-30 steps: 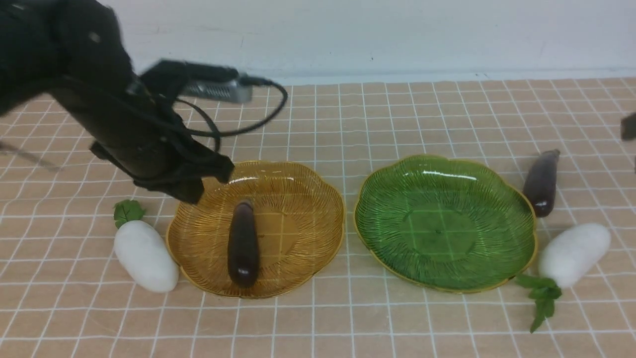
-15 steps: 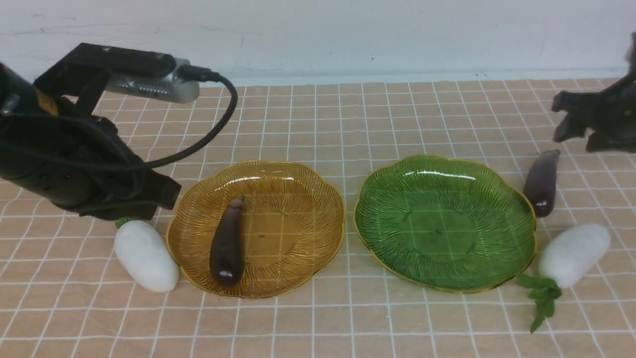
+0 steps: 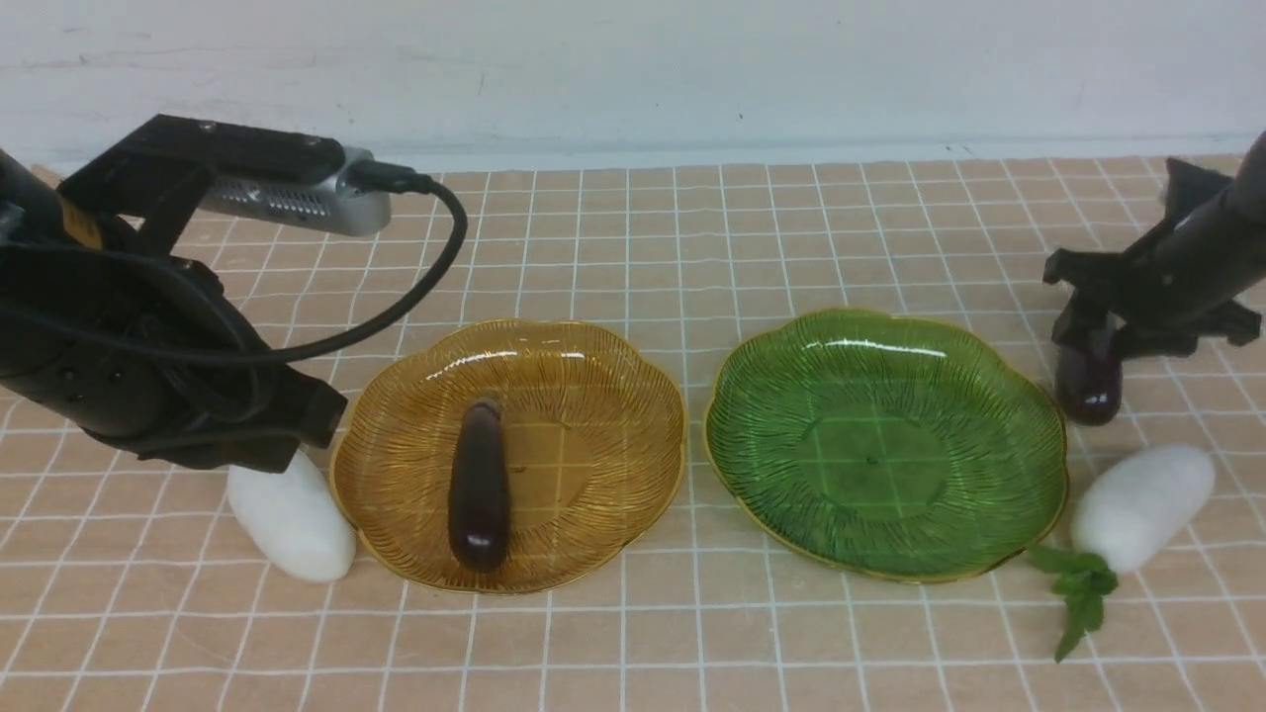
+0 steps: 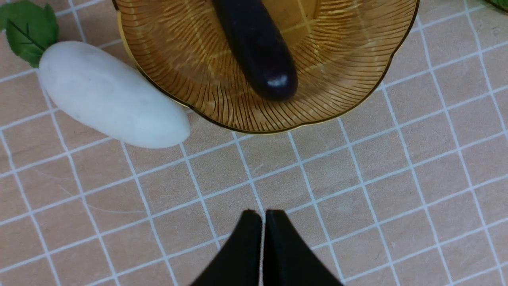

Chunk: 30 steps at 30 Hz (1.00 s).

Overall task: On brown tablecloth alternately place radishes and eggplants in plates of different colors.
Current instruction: 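Pick up the eggplant and place it on the yellow plate with the right gripper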

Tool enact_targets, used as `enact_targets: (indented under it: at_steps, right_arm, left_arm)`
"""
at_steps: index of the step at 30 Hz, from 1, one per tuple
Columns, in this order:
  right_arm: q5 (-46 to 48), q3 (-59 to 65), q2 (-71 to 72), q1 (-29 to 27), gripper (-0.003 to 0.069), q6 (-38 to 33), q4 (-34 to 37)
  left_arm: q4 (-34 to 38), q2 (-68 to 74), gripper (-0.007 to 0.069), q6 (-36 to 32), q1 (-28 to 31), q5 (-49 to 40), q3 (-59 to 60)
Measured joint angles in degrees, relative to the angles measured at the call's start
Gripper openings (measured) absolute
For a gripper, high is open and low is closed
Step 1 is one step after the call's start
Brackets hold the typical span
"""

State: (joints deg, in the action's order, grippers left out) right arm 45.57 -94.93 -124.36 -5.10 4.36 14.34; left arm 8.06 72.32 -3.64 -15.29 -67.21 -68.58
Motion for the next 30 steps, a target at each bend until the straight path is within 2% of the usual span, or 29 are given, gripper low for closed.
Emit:
enact_targets:
  at_steps: [4,8,13,14,15,18,22,24,29,30]
  right_arm:
    - [4.85,-6.69,4.79,0.07,0.0357,-0.21,0.64]
    - [10.48,-11.11,11.37,3.49,0.0357,-2.25,6.72]
    - [16.5,-11.1,11.84,16.91,0.0357,-4.36,10.9]
    - [16.78,-11.04,10.52,21.2,0.0357,-4.8,11.2]
    - [16.27,-11.04,8.82,25.02,0.0357,-4.8,11.49]
    - [11.86,-11.04,5.14,31.98,0.0357,-5.05,12.86]
    - [4.53,-11.04,0.76,36.83,0.0358,-5.8,13.77]
    - [2.15,-11.04,-1.31,37.93,0.0396,-5.8,14.84]
    - [2.14,-11.28,-2.66,38.43,0.058,-5.89,17.08]
    - [3.22,-11.78,-2.55,38.43,0.0597,-6.23,17.0]
  left_arm:
    - [-0.95,-0.52,-0.0003,0.0,0.0,-0.05,0.0]
    - [-1.5,-0.97,-0.0003,0.35,0.0,-0.05,0.0]
    - [-2.55,-1.03,-0.0003,1.76,0.0,0.97,0.0]
    - [-2.82,-1.03,-0.0003,2.32,0.0,1.31,0.0]
    - [-3.03,-1.03,-0.0003,2.72,0.0,1.69,0.0]
    - [-3.81,-1.03,-0.0003,3.64,0.0,1.7,0.0]
    - [-4.06,-1.03,-0.0003,3.64,0.0,1.86,0.51]
    - [-4.24,-0.97,-0.0003,3.96,0.0,1.8,0.96]
    - [-4.29,-0.8,-0.0003,6.99,2.09,1.87,1.04]
    - [-4.29,-0.75,-0.0003,7.46,2.88,1.87,1.04]
